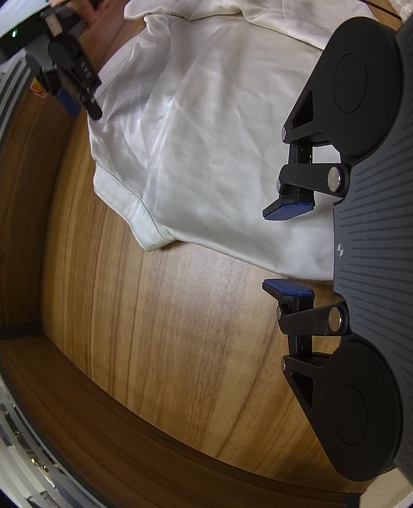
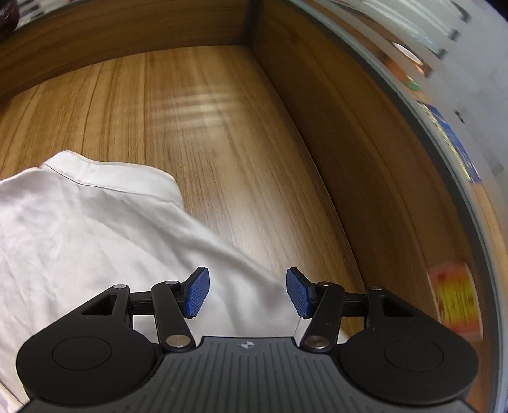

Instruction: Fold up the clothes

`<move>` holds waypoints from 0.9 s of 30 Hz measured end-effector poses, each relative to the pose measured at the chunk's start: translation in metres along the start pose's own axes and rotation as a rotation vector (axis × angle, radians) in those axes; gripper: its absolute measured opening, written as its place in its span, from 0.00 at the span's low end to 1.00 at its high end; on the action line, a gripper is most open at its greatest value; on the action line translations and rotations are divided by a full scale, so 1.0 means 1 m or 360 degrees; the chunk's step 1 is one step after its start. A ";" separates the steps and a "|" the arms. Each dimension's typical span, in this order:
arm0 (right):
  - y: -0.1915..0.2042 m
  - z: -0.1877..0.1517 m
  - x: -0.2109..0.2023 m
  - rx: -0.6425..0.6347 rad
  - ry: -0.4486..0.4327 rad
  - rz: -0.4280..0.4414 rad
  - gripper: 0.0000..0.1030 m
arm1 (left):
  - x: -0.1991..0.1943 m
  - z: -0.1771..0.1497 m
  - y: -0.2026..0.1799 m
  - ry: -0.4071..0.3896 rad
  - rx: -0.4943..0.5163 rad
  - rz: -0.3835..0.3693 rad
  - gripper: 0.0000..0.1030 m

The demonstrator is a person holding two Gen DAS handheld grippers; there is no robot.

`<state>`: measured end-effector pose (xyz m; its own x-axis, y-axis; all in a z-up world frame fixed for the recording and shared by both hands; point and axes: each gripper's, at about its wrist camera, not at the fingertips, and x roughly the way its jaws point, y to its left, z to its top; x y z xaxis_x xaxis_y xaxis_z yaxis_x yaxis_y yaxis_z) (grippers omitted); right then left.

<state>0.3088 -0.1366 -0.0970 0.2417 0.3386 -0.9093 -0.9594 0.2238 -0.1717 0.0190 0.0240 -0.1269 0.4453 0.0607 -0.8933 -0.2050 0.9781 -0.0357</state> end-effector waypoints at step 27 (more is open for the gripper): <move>0.026 0.071 0.002 -0.0052 0.0042 -0.0090 0.01 | -0.014 -0.010 0.030 -0.0098 -0.0228 -0.0046 0.05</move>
<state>0.2950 -0.0650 -0.0761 0.2922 0.3019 -0.9074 -0.9487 0.2116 -0.2351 -0.0021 0.0503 -0.1204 0.5045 0.0496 -0.8620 -0.3115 0.9416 -0.1282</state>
